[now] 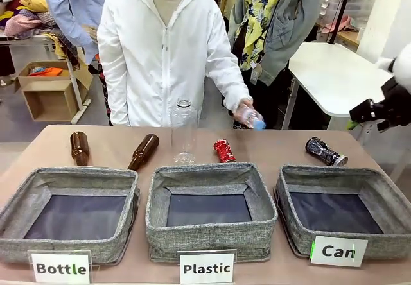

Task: Sort the can waste into the basket.
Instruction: Pick up the can waste from the table and place it in the right Fabric basket.

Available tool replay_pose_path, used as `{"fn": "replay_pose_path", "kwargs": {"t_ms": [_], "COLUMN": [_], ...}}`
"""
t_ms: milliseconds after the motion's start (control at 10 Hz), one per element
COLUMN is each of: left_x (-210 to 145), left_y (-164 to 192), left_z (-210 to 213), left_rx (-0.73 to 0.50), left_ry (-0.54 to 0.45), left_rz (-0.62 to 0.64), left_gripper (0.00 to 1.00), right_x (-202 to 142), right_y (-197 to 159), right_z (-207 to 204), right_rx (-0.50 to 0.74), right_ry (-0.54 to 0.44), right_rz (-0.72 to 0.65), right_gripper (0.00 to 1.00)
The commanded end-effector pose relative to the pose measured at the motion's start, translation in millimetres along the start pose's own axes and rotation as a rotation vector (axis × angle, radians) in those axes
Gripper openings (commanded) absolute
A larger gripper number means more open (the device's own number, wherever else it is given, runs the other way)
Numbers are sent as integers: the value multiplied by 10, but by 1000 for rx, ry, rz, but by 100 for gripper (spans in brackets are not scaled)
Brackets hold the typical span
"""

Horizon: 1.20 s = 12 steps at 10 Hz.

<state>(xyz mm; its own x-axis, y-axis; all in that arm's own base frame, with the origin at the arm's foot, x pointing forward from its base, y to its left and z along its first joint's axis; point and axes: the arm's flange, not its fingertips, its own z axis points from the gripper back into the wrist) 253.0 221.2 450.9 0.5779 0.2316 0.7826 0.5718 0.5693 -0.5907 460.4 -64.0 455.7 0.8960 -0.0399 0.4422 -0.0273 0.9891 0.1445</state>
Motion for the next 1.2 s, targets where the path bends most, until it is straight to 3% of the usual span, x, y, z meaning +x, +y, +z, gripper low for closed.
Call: {"fn": "replay_pose_path", "kwargs": {"t_ms": [0, 200, 300, 500, 700, 1100], "left_x": [24, 24, 24, 24, 24, 24], "left_y": [3, 3, 3, 3, 3, 3], "left_z": [8, 8, 8, 8, 8, 8], "left_rx": [-9, -9, -9, -9, -9, -9], "left_ry": [-15, -15, -15, -15, -15, -15], "left_rz": [-25, -25, -25, -25, -25, -25], "left_gripper": [100, 100, 100, 100, 100, 100], "right_x": [-131, -638, -830, -976, -705, 28], "right_y": [-177, -740, -950, -1010, -699, 8], "right_z": [419, 992, 1044, 990, 788, 81], "right_rx": [186, 382, 393, 386, 272, -116], "right_ry": [49, 46, 32, -3, -38, 74], "right_rz": [4, -36, -59, -75, -19, 120], "right_gripper": [100, 100, 100, 100, 100, 100]}}
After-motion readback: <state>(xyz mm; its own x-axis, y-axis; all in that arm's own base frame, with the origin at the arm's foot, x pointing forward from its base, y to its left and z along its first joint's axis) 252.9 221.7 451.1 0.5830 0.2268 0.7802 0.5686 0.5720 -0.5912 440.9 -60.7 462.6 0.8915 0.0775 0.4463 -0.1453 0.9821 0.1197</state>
